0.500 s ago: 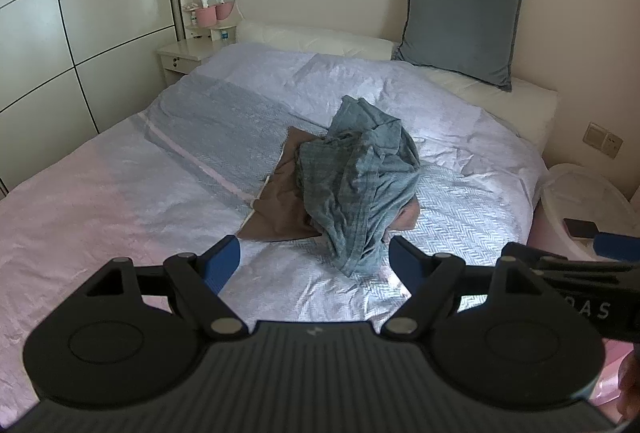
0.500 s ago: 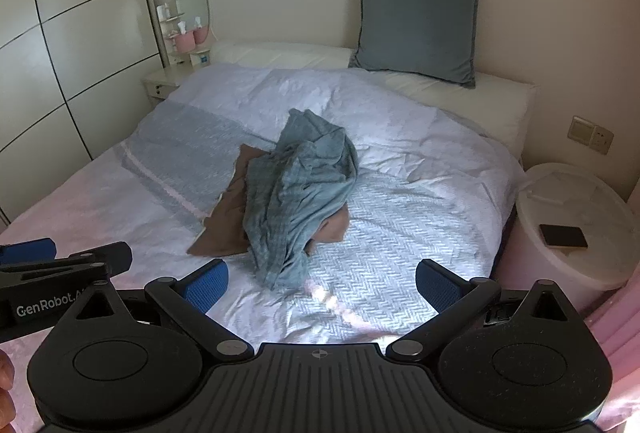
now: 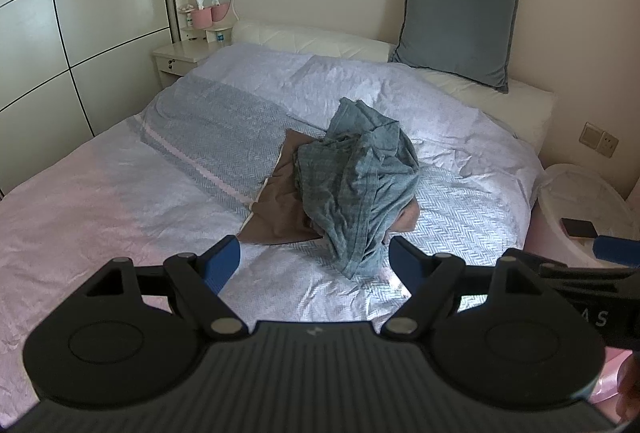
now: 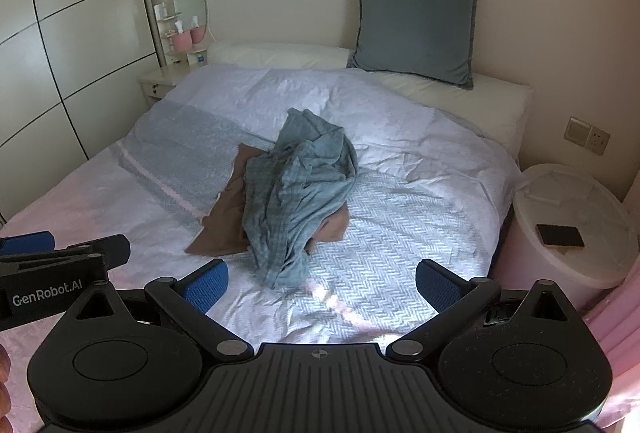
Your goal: Fold clothes
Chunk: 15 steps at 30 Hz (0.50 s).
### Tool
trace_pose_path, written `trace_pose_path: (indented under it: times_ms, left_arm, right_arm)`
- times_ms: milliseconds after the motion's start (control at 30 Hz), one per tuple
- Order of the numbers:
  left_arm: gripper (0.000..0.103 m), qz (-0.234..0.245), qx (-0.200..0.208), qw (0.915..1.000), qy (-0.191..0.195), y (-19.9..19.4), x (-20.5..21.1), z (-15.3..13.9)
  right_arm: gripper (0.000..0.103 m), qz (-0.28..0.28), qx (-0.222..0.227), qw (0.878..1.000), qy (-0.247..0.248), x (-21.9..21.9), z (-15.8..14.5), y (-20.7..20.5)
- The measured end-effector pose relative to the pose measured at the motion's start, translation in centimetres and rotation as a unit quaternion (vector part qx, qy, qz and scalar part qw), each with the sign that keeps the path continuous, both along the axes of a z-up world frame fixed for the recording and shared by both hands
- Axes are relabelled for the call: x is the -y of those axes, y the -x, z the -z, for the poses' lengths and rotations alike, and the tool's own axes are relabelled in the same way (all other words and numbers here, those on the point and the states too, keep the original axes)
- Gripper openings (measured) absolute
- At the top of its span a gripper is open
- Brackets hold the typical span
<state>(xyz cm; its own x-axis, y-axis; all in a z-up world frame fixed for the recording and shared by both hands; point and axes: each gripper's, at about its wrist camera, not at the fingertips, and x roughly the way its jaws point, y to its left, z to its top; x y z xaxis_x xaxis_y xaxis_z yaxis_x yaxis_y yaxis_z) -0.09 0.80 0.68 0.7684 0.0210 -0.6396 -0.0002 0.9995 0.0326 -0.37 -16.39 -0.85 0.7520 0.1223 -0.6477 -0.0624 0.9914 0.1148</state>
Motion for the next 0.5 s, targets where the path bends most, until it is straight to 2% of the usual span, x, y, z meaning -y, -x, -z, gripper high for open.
trace_pose_path:
  times_ms: [500]
  left_arm:
    - [0.079, 0.003, 0.005, 1.0, 0.0, -0.2, -1.5, -0.5]
  right_arm:
    - [0.102, 0.003, 0.009, 1.0, 0.007, -1.7, -0.5, 0.0]
